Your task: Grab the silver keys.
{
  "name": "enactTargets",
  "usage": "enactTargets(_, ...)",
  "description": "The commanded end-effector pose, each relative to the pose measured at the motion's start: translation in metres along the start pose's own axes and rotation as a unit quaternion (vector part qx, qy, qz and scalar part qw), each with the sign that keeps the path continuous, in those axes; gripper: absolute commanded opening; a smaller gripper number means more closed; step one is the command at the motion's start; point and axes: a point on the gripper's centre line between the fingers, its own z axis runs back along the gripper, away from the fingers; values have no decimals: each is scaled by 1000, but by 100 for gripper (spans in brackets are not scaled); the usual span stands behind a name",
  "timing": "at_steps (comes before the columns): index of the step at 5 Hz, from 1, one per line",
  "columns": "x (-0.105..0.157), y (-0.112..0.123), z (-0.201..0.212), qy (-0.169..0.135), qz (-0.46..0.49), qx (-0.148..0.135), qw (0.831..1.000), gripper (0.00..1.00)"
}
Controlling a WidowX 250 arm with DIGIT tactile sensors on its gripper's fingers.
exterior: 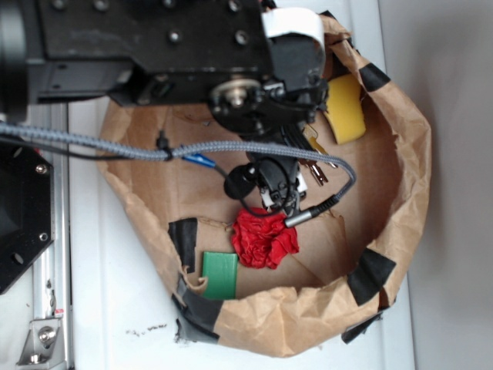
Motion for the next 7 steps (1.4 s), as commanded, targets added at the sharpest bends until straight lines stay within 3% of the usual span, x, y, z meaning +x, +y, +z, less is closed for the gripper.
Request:
enactTargets(1, 7, 8, 9, -19, 11, -2, 1000, 100)
enactTargets(2, 7, 8, 9, -19, 11, -2, 1000, 100)
enactTargets(3, 15, 26, -3, -5, 49, 29, 998, 100)
enactTargets(4, 5, 41, -18, -5, 87, 57, 995, 100)
enactTargets(6, 16, 55, -17, -34, 114, 45, 992, 100)
enactTargets(7, 26, 57, -35, -64, 125, 56, 988, 100)
